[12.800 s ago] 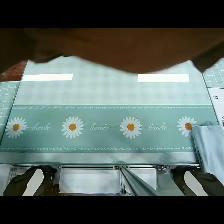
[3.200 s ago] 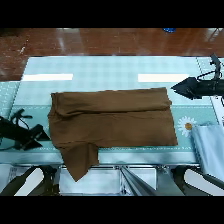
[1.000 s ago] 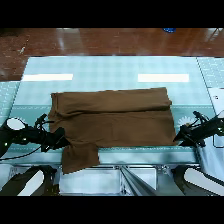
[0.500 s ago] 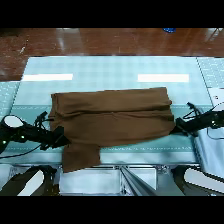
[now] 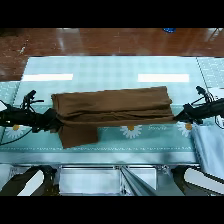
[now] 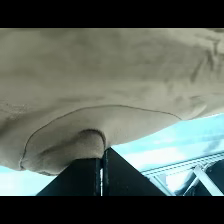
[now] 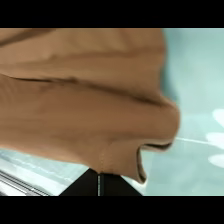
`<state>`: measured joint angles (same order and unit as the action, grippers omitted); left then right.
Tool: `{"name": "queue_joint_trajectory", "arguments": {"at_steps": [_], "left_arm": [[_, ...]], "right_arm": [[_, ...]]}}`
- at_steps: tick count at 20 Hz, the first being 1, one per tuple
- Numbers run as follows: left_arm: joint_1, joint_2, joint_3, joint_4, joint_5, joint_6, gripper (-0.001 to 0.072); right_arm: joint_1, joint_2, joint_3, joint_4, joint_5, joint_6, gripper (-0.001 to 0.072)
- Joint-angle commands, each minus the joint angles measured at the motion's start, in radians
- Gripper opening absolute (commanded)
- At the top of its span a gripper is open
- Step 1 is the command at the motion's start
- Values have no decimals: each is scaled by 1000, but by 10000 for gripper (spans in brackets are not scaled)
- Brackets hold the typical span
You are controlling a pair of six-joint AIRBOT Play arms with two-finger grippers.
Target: Fold the shirts.
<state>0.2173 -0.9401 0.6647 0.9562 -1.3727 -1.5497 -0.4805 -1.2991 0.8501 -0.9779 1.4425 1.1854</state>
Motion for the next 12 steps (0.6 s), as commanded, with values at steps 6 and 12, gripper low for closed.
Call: {"name": "queue_joint_trajectory", "arguments": {"at_steps": [6, 12], "left_arm": [[0, -83, 109, -41, 114, 24, 26], [0, -377, 345, -131, 131, 84, 26]], "right_arm": [[0, -16, 137, 191, -24, -38, 15], [99, -124, 278, 236, -73, -27, 15]]}}
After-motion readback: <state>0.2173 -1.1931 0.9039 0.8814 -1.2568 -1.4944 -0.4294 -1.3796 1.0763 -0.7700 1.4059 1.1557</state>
